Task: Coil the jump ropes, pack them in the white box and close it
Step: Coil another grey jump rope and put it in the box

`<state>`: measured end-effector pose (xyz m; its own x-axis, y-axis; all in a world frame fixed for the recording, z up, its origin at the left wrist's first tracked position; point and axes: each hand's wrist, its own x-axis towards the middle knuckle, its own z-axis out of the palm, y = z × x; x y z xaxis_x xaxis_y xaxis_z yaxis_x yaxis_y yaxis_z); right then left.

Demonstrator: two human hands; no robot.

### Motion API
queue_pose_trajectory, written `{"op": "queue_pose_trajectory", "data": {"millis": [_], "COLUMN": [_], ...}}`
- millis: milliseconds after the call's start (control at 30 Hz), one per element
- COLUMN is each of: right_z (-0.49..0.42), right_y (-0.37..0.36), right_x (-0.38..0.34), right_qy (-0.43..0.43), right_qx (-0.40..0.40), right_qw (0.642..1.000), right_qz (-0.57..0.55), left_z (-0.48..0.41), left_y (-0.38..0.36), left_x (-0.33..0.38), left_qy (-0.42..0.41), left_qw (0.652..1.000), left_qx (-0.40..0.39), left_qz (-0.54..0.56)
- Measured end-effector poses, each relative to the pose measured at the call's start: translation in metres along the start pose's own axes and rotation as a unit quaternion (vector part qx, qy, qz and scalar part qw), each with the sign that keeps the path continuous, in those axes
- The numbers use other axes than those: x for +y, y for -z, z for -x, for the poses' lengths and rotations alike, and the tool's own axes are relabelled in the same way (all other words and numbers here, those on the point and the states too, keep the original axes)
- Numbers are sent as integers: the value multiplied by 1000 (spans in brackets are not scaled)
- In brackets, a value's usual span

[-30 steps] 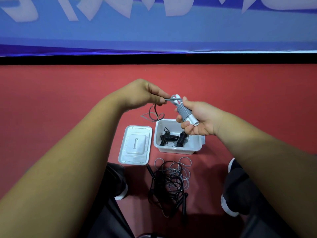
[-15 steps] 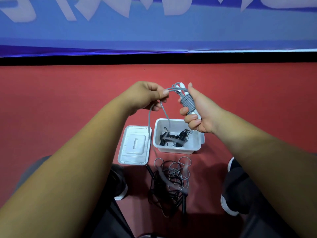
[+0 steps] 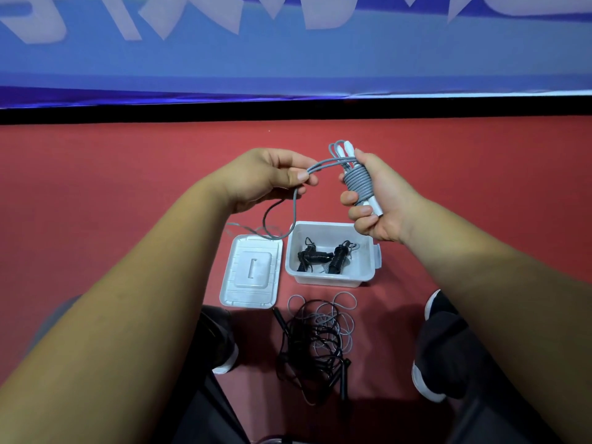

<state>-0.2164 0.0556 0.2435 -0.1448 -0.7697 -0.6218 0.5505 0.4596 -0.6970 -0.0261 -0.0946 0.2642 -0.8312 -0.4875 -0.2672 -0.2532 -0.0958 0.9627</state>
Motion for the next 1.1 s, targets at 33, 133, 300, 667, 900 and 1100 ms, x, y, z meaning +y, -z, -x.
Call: {"op": "queue_pose_trajectory", "data": {"millis": [33,133,300,667,900,1100], "right_z": [0,2,4,19,22,18], "right_y": [0,-1,-3,-11,-6,-9], "right_x": [-1,-4,-7,-6,1,8], "right_qy": [0,2,10,-45,-131,-191], "right_qx": [-3,-16,-29,-165,-315,-369], "right_qw": [1000,1000,1000,983,933,902], "right_qz": [-3,-13,-3,58,111,115], "left_z": [1,2,4,3,5,7], "left_y": [1,2,1,-5,-14,-7], "left_x": [1,1,0,-5,-1,0], "left_qy": [-2,7,32,9,-42,-96], "left_qw": [1000,1000,998,972,954,941], "left_qx": [0,-4,-13,-1,-11,-30], "left_qz": [-3,-16,-50,-233,-297,-323]}}
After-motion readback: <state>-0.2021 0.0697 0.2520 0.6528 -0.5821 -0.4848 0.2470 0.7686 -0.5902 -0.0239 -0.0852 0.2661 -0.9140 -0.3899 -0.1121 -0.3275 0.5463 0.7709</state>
